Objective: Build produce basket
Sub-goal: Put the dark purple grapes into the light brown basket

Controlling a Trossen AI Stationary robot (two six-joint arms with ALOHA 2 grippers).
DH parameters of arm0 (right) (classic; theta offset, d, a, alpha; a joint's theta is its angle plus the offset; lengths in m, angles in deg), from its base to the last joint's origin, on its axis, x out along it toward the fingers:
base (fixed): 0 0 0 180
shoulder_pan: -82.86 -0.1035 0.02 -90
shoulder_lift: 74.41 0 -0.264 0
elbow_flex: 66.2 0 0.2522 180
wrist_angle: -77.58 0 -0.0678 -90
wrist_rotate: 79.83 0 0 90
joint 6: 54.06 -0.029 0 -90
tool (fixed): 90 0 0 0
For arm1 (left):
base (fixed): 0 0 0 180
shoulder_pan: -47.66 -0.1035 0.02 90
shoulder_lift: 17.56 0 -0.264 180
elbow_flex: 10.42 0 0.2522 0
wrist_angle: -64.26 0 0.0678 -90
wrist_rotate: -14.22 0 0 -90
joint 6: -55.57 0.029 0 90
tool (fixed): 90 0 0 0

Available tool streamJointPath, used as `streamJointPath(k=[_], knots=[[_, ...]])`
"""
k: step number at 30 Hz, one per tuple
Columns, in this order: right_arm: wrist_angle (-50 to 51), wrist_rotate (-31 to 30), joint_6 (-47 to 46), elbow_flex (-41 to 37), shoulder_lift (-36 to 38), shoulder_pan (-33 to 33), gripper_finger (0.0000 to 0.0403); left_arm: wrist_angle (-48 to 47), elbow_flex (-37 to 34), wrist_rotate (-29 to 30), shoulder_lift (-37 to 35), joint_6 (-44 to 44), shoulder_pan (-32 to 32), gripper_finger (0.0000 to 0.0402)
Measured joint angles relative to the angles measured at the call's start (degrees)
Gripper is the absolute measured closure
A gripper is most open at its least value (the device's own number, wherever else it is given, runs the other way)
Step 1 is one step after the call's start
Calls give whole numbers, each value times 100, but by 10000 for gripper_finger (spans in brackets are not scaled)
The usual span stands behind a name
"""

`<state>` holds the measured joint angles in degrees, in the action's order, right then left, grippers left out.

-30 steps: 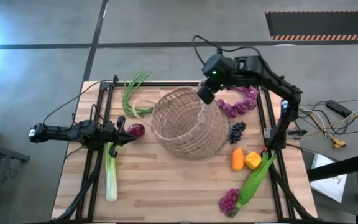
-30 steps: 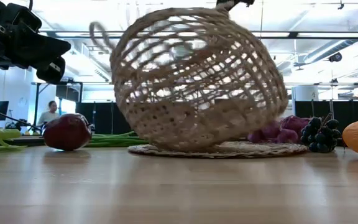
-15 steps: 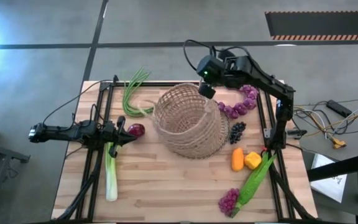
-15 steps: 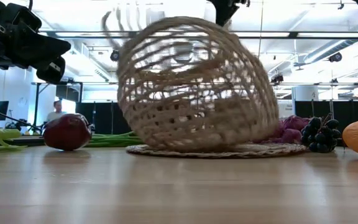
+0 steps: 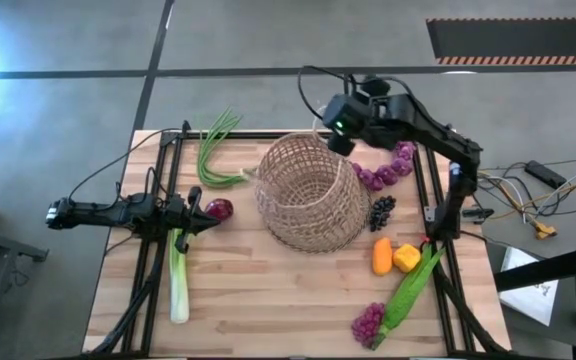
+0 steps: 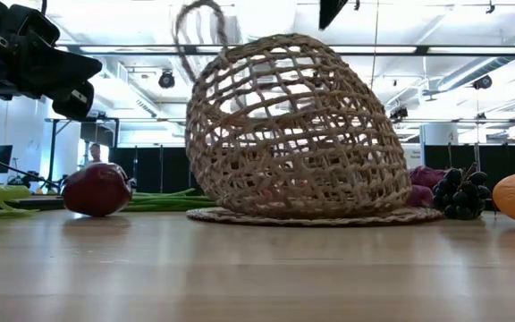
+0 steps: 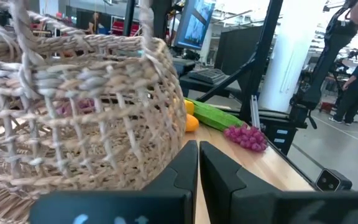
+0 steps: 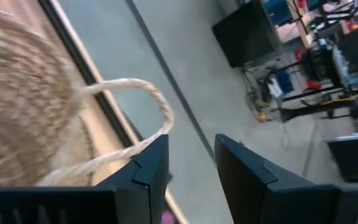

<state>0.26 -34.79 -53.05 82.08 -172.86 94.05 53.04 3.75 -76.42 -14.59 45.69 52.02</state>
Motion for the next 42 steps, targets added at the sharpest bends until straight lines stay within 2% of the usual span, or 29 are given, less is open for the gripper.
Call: streamJointPath(k=[3, 7, 11, 16, 20, 26, 29, 37, 42], knots=[[93, 229, -634, -23, 162, -422, 283, -2, 0, 0, -7, 1, -2, 402], [92, 1038, -1450, -98, 283, -1219, 297, -4, 0, -1, -7, -1, -1, 402], [110, 1069, -2103, -419, 282, -2115, 315, -10, 0, 0, 12, 1, -2, 402], [103, 1144, -2981, -1222, 276, -3082, 337, 0, 0, -2, 15, 0, 0, 402], [104, 1719, -3810, -1949, 331, -3569, 344, -2, 0, 0, 15, 1, 0, 402], [99, 2701, -5069, -3218, 633, -3778, 327, -4, 0, 0, 37, -1, 0, 402], [106, 2970, -5502, -3945, 963, -3764, 315, -4, 0, 0, 36, 1, 0, 402], [-17, 3145, -6302, -5841, 2031, -3496, 266, -4, 0, 0, 36, 0, 0, 402], [-749, 3145, -6321, -6838, 2450, -3329, 248, -3, 0, -2, 36, -1, 0, 402]])
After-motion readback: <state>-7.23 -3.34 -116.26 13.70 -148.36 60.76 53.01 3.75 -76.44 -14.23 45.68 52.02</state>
